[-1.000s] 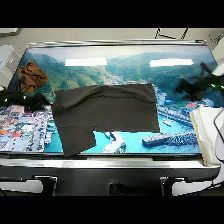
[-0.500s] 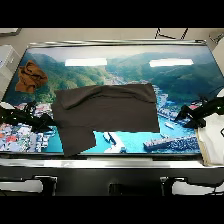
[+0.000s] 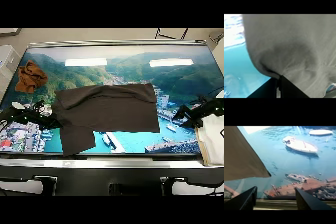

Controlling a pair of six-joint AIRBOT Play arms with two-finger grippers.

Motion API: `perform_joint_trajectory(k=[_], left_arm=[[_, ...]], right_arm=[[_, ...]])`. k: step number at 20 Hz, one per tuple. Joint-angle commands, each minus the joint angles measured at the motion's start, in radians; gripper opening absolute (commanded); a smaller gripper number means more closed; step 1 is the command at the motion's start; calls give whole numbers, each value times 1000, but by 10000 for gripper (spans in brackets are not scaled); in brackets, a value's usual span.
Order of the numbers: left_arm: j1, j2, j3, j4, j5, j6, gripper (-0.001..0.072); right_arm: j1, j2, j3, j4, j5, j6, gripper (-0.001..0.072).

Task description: Fold the clothes and pants, and hang the long-sleeved shirts on hangers.

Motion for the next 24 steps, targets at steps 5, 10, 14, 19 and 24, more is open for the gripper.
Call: perform_joint_trajectory(k=[5, 10, 14, 19, 24], left_arm=[[-10, 47, -1, -2, 3, 15, 22], [-11, 56, -1, -2, -23, 15, 22], [-10, 62, 1, -2, -24, 14, 22], [-11, 89, 79, -31, -97, 17, 21], [-11, 329, 495, -207, 7, 26, 21]], right_arm=[[102, -27, -161, 32, -156, -26, 563], [205, -84, -161, 73, -176, -40, 552], [284, -92, -161, 80, -199, -27, 335], [294, -35, -87, 68, -154, -42, 30], [229, 169, 352, 54, -233, -55, 31]])
